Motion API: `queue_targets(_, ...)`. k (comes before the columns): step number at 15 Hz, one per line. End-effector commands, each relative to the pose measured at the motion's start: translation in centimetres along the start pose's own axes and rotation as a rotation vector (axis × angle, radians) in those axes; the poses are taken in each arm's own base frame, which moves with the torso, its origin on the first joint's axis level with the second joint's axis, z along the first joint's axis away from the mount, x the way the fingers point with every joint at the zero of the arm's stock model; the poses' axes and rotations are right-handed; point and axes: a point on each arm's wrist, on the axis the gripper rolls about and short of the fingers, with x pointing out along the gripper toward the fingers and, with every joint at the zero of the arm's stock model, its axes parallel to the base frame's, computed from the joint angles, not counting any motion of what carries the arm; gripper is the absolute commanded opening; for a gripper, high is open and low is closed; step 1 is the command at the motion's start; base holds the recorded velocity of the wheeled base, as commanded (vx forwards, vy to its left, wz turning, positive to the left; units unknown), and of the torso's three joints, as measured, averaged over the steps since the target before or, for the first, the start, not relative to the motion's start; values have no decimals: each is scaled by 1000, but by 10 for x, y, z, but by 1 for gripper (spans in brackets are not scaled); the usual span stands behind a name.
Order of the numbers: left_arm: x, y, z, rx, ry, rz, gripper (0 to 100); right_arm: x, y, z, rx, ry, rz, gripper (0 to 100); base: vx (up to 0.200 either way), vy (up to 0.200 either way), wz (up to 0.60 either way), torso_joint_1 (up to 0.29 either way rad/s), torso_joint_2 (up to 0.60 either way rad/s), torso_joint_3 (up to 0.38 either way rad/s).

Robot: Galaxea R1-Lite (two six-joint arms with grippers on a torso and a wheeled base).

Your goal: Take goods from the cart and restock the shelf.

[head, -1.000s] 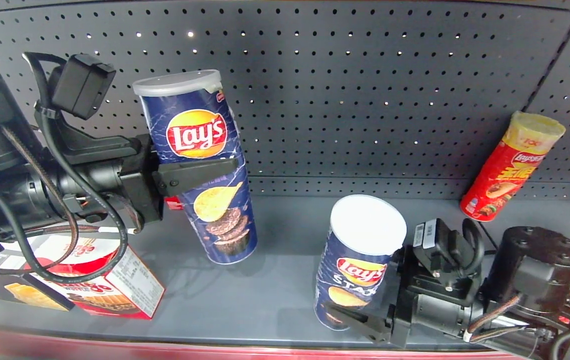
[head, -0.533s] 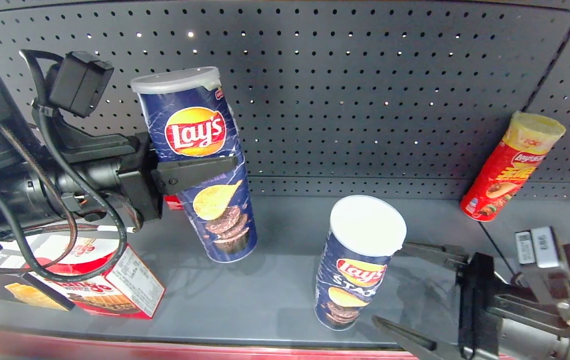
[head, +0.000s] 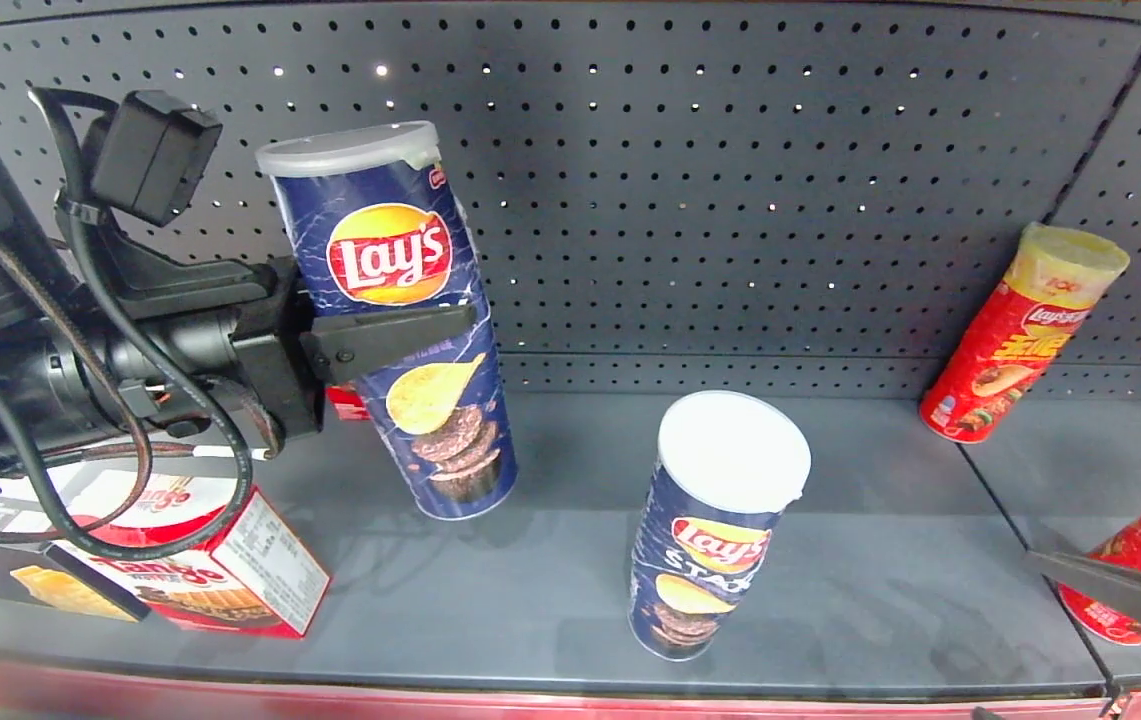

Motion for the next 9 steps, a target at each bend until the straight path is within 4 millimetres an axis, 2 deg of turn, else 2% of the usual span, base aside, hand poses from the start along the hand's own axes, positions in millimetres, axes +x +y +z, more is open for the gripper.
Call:
queue_targets(1,0,-1,0,-2,1,-4,0,-44,5,-23,29,-31,-96,100,0,0,0,0,0,0)
queue_targets(8,0,0,1,5,-2,-1,0,-92,17,-67,99,40,-243,100,0,0,0,0,0,0)
queue_targets(9,0,-1,0,5,0,-4,0,-107,24,-82,105,41,-280,100,0,0,0,0,0,0)
